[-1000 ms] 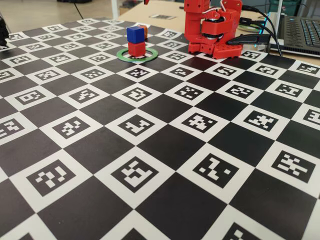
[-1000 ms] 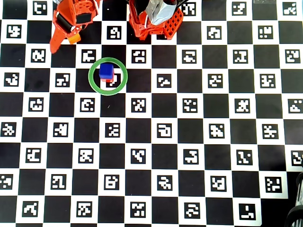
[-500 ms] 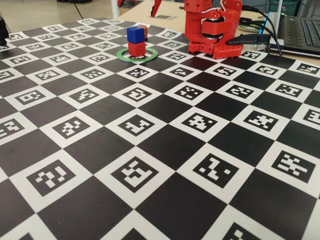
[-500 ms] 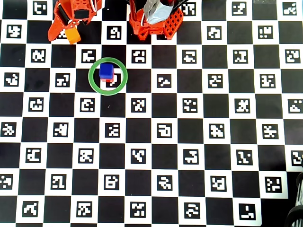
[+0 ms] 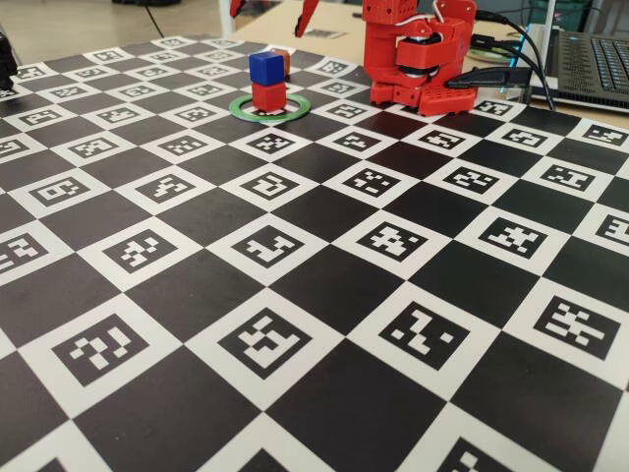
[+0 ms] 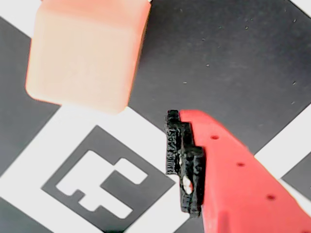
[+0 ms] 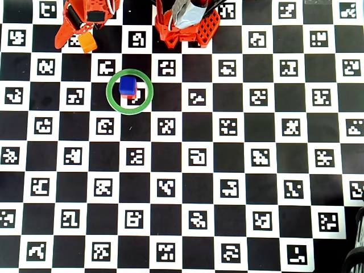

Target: Grab the red cube then put it in the green circle then put the blue cube on top and finally the orange cube on top

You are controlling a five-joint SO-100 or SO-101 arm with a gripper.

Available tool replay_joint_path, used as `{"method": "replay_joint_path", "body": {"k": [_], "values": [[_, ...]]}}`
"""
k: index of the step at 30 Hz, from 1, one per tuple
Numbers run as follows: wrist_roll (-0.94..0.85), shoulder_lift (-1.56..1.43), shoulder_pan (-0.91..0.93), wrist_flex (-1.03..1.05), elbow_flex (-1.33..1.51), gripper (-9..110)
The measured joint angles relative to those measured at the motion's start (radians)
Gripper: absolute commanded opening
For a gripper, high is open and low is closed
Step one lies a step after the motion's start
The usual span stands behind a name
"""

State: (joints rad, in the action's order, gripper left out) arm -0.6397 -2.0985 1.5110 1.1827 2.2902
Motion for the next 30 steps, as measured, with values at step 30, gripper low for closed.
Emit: {"method": "replay_joint_path", "body": {"k": [30], "values": [[-0.647, 0.087, 0.02, -0.101, -0.037, 50]]}}
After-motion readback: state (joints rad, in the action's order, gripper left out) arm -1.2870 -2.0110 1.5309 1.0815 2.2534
